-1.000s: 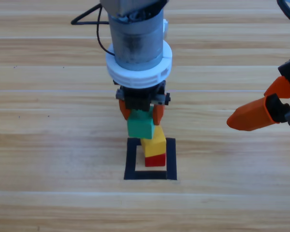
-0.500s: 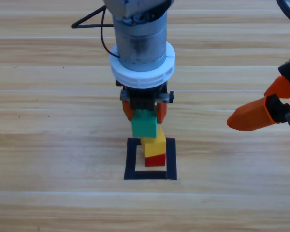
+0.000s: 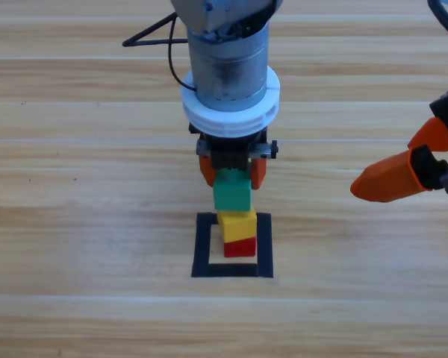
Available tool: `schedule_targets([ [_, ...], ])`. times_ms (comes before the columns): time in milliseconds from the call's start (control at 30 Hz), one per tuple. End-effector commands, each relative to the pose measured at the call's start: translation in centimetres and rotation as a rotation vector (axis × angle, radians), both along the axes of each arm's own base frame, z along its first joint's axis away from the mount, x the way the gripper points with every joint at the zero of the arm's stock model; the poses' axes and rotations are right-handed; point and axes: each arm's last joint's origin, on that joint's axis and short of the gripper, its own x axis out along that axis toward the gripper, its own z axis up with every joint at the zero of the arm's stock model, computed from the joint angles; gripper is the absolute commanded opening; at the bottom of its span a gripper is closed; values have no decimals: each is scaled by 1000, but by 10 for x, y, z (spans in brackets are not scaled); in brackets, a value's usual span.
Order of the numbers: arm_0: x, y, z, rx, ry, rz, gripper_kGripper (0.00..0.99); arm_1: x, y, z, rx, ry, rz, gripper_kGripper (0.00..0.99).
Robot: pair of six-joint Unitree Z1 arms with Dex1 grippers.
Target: Stack the blocks in the rectangular block: red at the bottom, yellow in the middle, green on top
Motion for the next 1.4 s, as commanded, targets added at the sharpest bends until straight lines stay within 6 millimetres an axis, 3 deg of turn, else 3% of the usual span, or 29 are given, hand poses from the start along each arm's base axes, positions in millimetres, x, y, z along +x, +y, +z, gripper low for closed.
schedule_targets([
  [33,1,-13,-30,59,37,-5,28,3,-7,-4,0,-7,-15,990],
  [1400,4,-16,-39,73,44,-8,32,-3,-13,2,24,-14,-6,990],
])
